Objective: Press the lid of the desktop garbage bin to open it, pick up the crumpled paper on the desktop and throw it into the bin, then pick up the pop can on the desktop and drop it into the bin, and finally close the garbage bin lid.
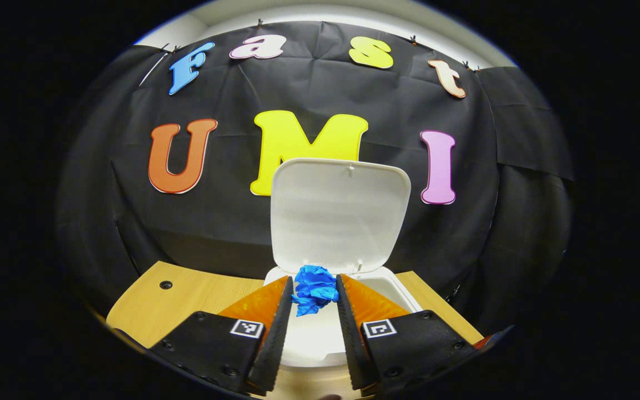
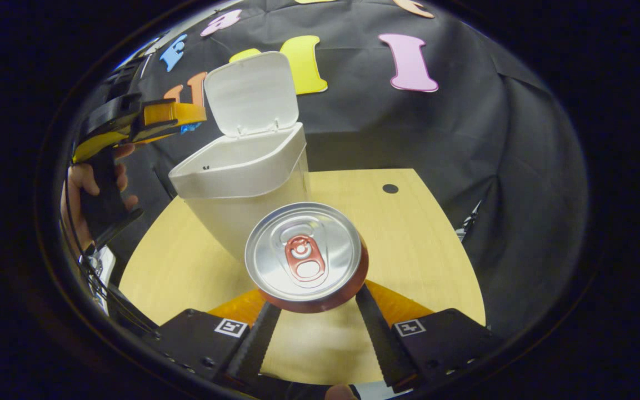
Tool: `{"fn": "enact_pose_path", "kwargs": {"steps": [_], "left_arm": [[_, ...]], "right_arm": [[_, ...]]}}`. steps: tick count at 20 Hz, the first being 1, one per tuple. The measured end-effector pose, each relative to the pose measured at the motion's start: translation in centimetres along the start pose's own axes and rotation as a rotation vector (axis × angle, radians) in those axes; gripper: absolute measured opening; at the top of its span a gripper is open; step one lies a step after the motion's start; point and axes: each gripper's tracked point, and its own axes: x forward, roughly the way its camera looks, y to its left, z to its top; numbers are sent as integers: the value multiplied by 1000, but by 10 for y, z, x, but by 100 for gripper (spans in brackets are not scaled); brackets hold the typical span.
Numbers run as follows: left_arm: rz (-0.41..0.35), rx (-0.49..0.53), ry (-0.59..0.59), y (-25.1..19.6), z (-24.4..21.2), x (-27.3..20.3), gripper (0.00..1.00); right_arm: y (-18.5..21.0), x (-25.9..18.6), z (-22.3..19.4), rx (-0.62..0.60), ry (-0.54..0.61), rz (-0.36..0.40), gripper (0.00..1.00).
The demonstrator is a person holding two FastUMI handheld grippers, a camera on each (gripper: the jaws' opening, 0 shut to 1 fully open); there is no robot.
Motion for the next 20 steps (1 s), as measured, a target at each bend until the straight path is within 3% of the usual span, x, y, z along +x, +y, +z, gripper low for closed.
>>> {"fn": "enact_pose_path", "kwargs": {"steps": [3,4,5,13,20], "left_arm": [[-2,3,1,-1,0,1,76],[-2,6,-1,0,1,-2,93],[3,7,-1,1,1,-3,98],[43,18,-16,24,-4,-37,98],[83,23,-15,45,-14,-85,98]], "right_arm": [[3,1,3,-8,0,5,80],[4,1,4,-14,0,3,80],[5,0,5,-21,-2,2,80],[17,-18,43,-62,-14,7,80],[40,-38,121,-107,-75,56,80]]}}
